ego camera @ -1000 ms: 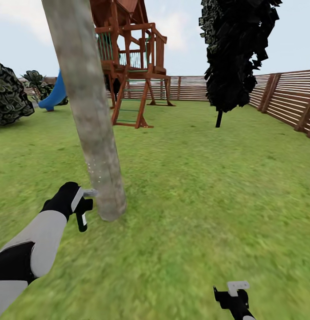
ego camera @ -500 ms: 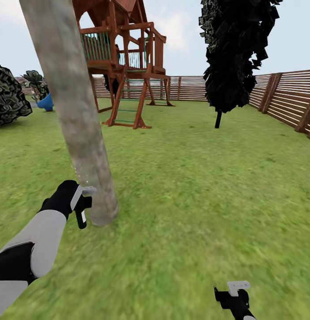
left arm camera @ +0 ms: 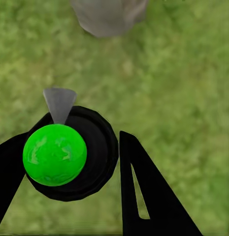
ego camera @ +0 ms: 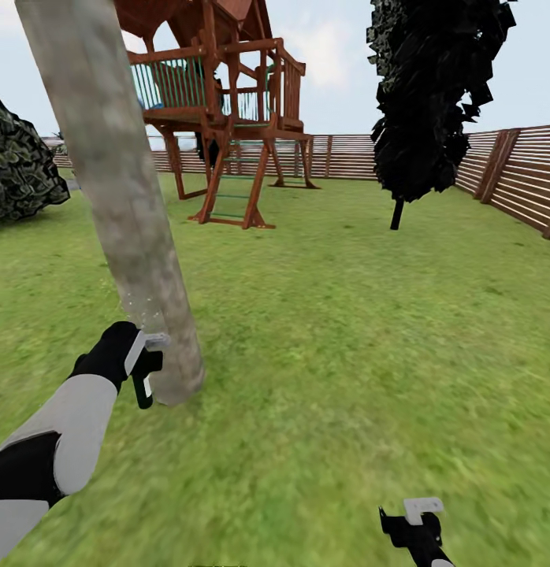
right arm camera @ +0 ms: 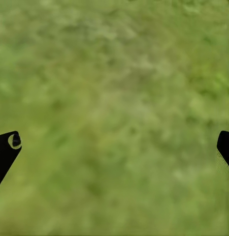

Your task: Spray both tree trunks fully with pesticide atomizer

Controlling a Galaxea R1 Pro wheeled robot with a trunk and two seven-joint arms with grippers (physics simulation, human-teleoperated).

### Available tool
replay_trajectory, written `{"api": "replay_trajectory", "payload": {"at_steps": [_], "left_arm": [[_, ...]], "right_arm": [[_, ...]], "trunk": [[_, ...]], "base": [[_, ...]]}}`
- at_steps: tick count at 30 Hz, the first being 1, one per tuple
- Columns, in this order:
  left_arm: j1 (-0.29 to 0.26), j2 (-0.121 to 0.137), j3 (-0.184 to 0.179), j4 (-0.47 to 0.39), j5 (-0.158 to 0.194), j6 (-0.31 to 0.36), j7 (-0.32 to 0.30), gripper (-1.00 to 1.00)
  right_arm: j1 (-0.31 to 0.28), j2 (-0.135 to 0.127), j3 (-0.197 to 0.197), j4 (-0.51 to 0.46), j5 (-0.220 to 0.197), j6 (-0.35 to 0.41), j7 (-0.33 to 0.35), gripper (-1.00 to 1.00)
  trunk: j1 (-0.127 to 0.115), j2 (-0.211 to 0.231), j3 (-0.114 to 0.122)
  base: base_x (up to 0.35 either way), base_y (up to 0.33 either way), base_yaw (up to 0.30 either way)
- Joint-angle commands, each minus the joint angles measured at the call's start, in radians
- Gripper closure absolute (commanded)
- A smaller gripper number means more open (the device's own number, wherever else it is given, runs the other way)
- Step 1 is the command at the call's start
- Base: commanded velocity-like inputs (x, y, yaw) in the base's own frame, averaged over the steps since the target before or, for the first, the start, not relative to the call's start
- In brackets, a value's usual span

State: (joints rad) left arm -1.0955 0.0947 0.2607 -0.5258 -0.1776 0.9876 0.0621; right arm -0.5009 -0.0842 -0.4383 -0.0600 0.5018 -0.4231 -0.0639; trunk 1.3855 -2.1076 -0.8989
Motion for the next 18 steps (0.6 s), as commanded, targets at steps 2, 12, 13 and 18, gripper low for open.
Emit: {"api": "replay_trajectory", "payload": {"at_steps": [2,12,13,18], "left_arm": [[0.000,0.000,0.004,-0.002,-0.002,0.003,0.002,1.00],[0.003,0.003,0.001,0.000,-0.002,0.003,0.002,1.00],[0.003,0.004,0.001,0.000,-0.002,0.003,0.002,1.00],[0.003,0.006,0.001,0.000,-0.002,0.003,0.002,1.00]], "right_arm": [[-0.001,0.000,-0.005,0.002,0.011,-0.003,-0.005,-1.00],[-0.001,-0.002,-0.006,0.002,0.011,-0.003,-0.005,-1.00],[-0.001,-0.002,-0.006,0.001,0.011,-0.003,-0.005,-1.00],[-0.001,-0.002,-0.006,0.000,0.011,-0.003,-0.007,-1.00]], "trunk": [[0.000,0.000,-0.001],[0.000,0.000,-0.001],[0.000,0.000,-0.001],[0.000,0.000,-0.001]], "base": [[0.070,-0.270,0.276],[0.103,-0.250,0.081],[0.002,-0.275,0.000],[0.014,-0.275,0.013]]}}
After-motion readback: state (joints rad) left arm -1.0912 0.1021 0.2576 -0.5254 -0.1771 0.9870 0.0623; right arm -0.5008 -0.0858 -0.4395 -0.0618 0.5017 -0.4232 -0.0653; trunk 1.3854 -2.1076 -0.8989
